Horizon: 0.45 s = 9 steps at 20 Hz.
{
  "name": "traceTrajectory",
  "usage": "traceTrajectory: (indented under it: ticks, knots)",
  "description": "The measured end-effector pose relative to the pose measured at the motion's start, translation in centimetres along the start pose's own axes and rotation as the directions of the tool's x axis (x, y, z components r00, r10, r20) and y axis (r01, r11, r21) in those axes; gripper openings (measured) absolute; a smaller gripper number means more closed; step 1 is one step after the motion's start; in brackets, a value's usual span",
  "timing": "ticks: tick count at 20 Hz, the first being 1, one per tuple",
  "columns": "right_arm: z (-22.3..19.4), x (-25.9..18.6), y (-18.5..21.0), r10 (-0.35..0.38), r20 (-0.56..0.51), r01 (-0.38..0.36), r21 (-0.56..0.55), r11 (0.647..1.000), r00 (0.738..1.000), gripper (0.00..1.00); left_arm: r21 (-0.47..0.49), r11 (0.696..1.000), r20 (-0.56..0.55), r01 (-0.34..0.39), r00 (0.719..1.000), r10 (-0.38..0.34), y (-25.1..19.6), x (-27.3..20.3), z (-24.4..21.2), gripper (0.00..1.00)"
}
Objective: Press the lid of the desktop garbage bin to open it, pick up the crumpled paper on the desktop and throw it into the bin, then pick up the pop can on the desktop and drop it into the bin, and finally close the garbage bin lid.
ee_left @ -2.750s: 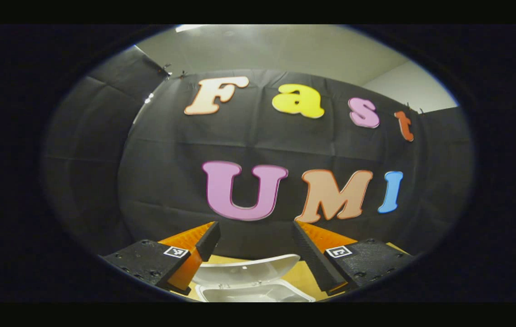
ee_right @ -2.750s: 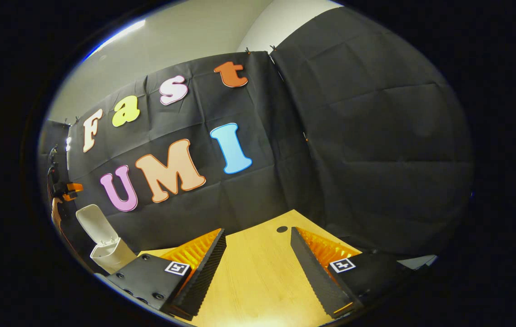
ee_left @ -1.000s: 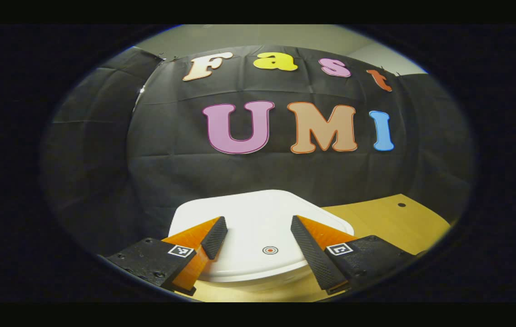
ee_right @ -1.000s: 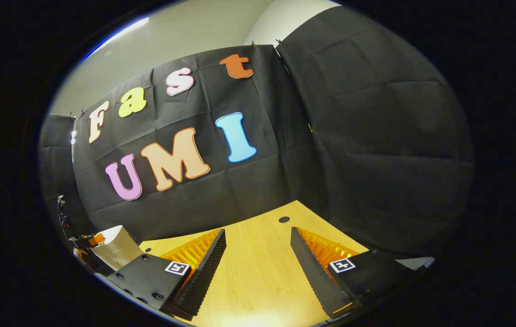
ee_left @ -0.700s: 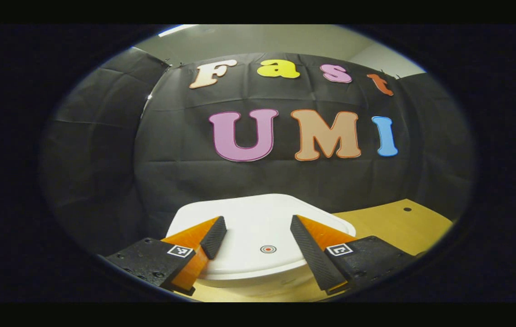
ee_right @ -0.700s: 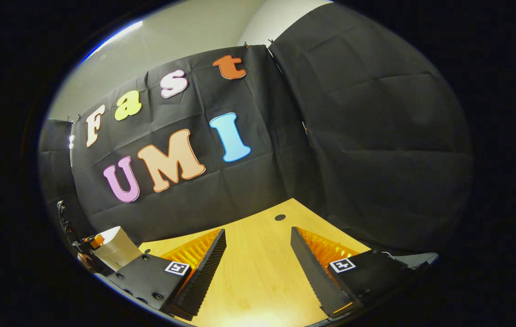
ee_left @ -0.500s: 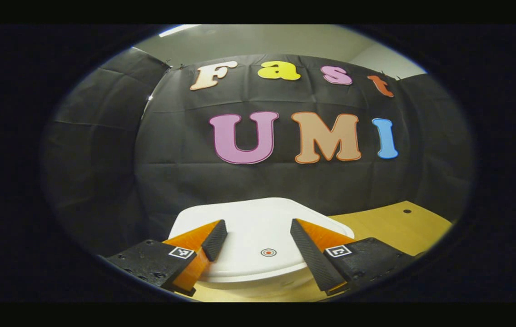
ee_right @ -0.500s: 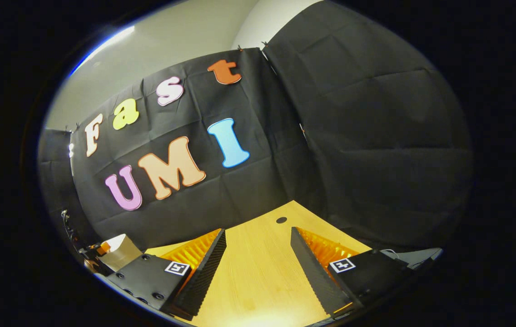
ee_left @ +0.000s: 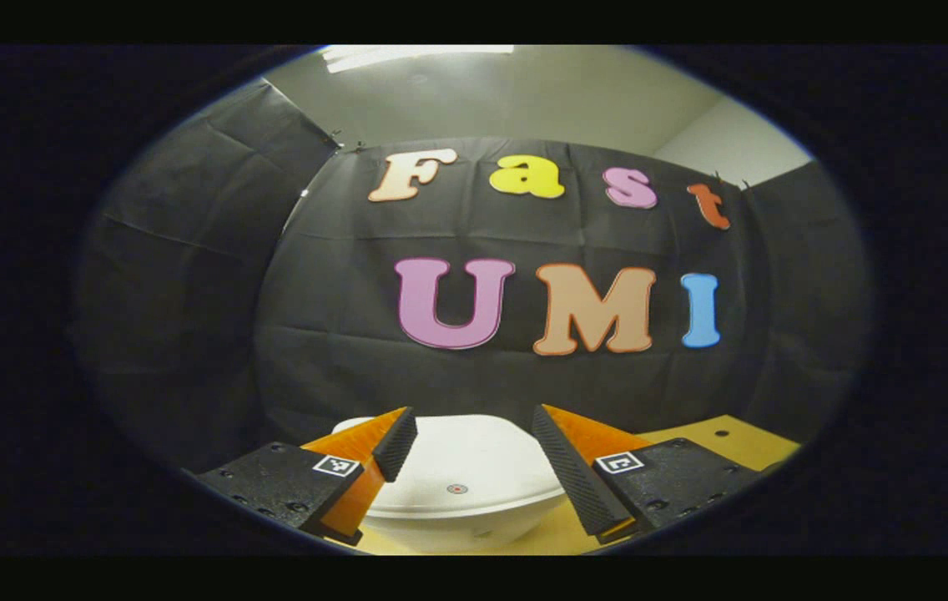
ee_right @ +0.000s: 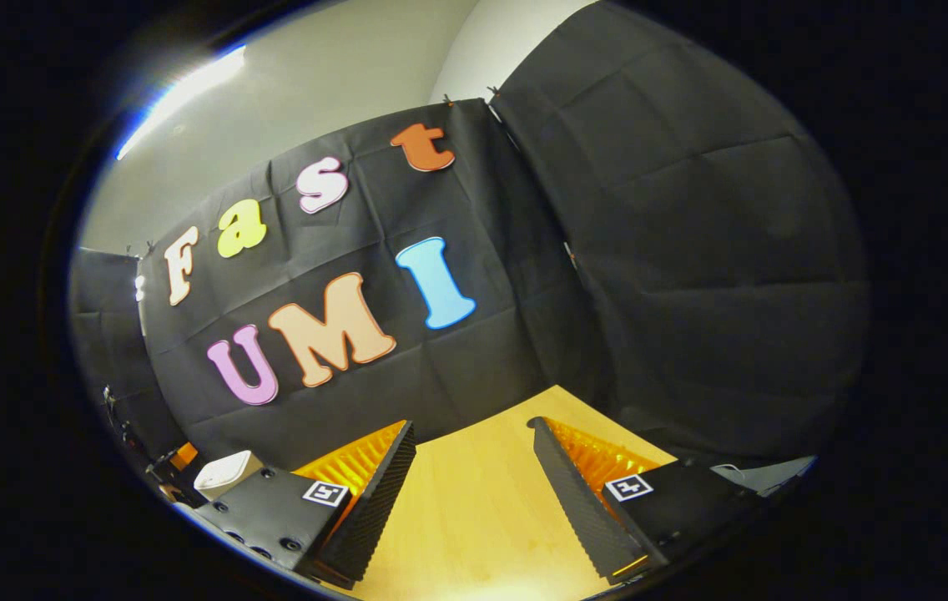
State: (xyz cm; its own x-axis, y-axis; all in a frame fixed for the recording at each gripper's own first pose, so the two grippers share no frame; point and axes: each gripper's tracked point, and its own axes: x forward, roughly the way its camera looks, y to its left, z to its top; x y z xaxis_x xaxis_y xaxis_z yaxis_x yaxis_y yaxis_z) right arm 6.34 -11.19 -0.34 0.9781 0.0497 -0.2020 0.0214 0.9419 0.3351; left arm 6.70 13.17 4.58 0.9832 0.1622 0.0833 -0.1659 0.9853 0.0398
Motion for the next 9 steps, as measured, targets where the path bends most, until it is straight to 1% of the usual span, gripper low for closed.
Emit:
traceTrajectory:
  ticks: [1, 2, 3, 5, 7, 9]
  knots:
    - [-0.3, 0.2, 1.1, 0.023, 0.010, -0.023, -0.010, 1.000, 1.000, 0.95, -0.027, 1.000, 0.019, 0.006, 1.000, -0.005, -0.9, -1.2, 1.1, 0.88]
    - [-0.4, 0.4, 2.4, 0.049, 0.024, -0.048, -0.023, 0.999, 0.999, 0.95, -0.045, 0.999, 0.037, 0.017, 0.999, -0.016, -2.1, -2.6, 2.0, 0.92]
    - [-0.8, 0.7, 3.7, 0.076, 0.032, -0.074, -0.037, 0.997, 0.997, 0.96, -0.049, 0.998, 0.045, 0.031, 0.999, -0.029, -3.0, -3.8, 2.5, 0.92]
    - [-1.5, 1.2, 6.2, 0.133, 0.028, -0.131, -0.055, 0.990, 0.991, 0.95, -0.025, 0.998, 0.038, 0.060, 0.998, -0.059, -4.9, -6.3, 2.7, 0.92]
    - [-2.1, 1.3, 8.7, 0.197, 0.010, -0.196, -0.050, 0.979, 0.980, 0.95, 0.002, 0.998, 0.011, 0.069, 0.998, -0.069, -6.0, -8.3, 2.1, 0.90]
    - [-2.3, 1.8, 9.8, 0.221, 0.023, -0.220, -0.060, 0.974, 0.975, 0.95, 0.016, 0.997, -0.008, 0.071, 0.997, -0.071, -7.3, -10.0, 1.1, 0.92]
